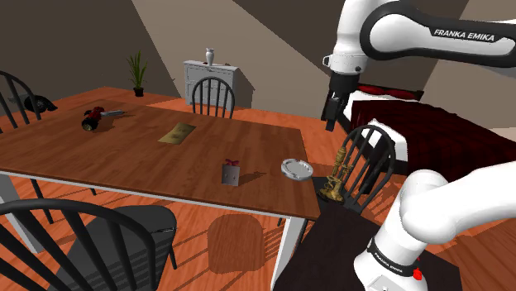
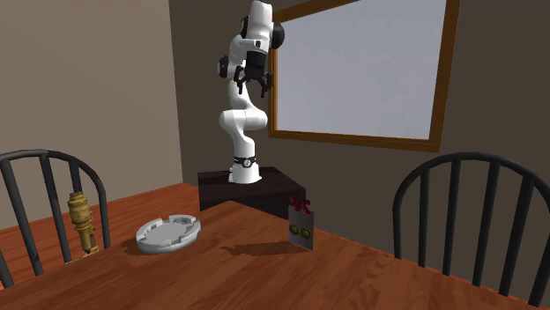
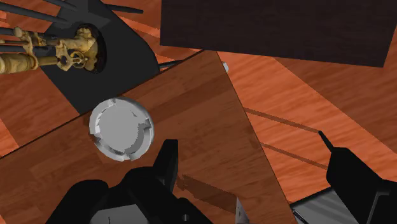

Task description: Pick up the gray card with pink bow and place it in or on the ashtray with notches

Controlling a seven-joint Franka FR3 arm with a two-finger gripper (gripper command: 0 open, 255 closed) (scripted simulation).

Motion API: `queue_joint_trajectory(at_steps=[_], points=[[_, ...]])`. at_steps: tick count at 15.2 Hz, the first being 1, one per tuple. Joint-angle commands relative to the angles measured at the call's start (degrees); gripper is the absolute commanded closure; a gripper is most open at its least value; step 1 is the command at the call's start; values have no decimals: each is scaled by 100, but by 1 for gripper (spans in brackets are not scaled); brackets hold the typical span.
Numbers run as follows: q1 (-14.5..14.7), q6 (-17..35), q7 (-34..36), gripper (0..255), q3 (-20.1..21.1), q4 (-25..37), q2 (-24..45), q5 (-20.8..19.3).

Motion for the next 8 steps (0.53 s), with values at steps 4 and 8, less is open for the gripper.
queue_joint_trajectory(at_steps=[4, 8], points=[[-24, 870, 677, 0, 378, -787, -343, 43], [-74, 2083, 1633, 0, 959, -1660, -531, 51]])
